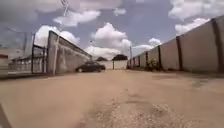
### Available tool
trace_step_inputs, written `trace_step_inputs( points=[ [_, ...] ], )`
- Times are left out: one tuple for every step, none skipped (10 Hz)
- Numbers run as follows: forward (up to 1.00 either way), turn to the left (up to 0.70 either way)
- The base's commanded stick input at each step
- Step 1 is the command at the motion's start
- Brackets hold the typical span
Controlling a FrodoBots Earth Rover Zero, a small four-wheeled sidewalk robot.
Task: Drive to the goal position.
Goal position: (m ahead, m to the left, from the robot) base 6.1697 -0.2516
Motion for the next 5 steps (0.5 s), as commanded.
trace_step_inputs(
  points=[
    [0.60, 0.00],
    [0.60, 0.00],
    [0.60, 0.00],
    [0.60, 0.00],
    [0.60, 0.00]
  ],
)
